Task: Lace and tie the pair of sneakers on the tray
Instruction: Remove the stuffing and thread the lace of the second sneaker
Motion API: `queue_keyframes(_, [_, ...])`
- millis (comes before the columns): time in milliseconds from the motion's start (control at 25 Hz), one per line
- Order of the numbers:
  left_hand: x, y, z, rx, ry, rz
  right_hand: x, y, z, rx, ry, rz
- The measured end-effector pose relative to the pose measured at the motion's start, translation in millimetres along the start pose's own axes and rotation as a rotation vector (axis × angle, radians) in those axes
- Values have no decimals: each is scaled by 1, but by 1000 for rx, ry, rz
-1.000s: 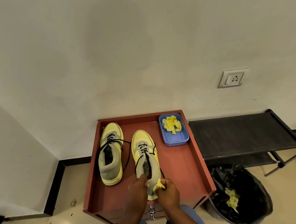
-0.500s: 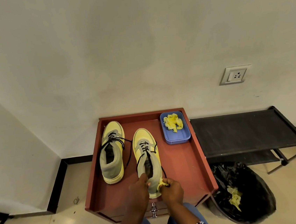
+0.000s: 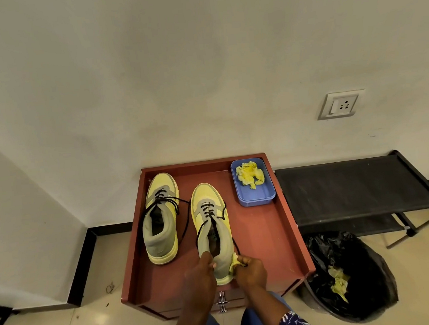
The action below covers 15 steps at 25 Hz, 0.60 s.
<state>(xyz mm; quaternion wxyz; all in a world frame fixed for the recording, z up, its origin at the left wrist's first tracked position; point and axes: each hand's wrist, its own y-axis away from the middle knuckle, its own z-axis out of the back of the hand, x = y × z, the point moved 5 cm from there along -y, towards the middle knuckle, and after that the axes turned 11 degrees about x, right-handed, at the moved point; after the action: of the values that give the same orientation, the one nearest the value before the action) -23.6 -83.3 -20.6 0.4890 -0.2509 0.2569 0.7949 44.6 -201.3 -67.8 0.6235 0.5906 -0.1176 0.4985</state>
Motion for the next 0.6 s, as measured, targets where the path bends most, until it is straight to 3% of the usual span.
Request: queue_keyframes(600, [1, 3, -1, -14, 64, 48, -15, -1, -17, 41, 11, -84])
